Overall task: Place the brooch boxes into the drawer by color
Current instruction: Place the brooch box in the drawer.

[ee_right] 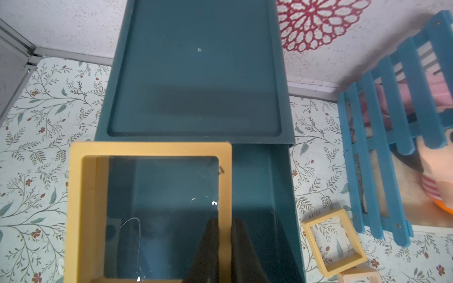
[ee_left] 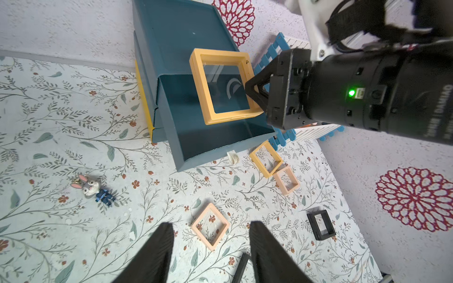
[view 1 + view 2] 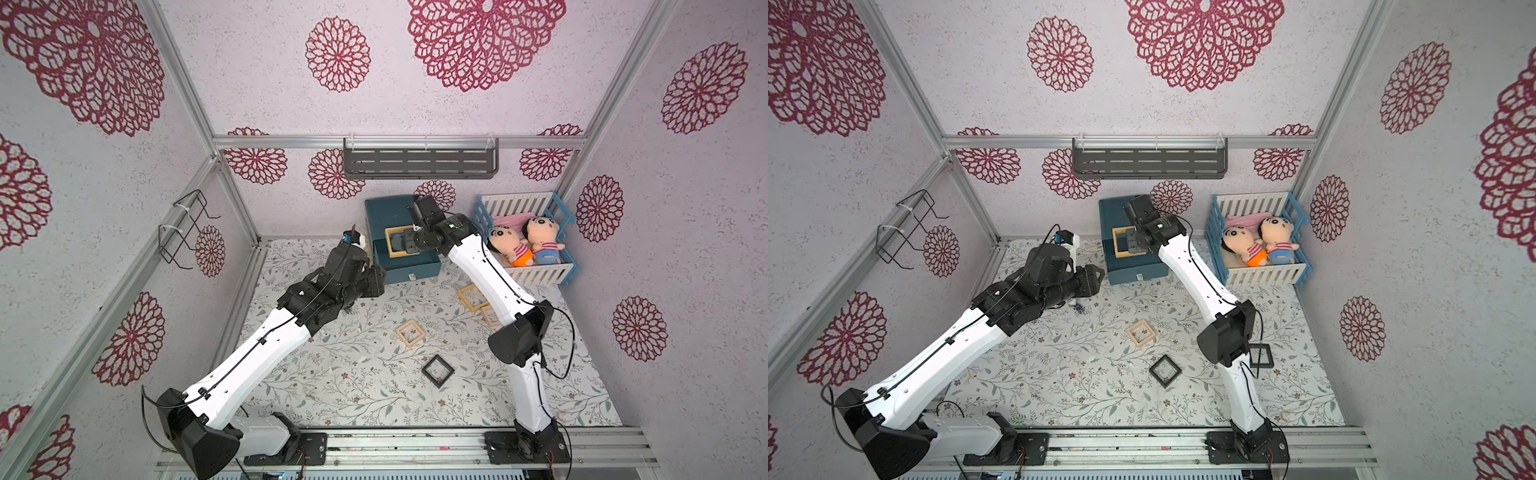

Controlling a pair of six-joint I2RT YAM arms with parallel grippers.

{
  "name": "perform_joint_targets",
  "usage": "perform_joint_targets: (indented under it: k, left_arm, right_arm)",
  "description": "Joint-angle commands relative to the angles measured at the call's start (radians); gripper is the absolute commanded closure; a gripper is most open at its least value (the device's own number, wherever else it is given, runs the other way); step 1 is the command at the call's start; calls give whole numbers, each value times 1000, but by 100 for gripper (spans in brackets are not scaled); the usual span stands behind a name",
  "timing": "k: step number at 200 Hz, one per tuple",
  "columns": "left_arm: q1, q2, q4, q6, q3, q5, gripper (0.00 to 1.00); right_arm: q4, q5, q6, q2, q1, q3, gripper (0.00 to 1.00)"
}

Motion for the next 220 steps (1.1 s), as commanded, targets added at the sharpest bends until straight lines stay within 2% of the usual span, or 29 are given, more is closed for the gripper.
perform_joint_targets:
  k: [1,187,220]
  left_arm:
    - [11,4,-33,-10,22,-12,44]
    - [19,69,-3,-22,48,91,44]
    - [18,77,-3,-25,48,104,44]
  right_arm:
    - [-68,-26,-20,1,-11,54,100]
    - [-50,-90,-17,101,-58,44,100]
    - [-48,-100,-12,111,-57,44,89]
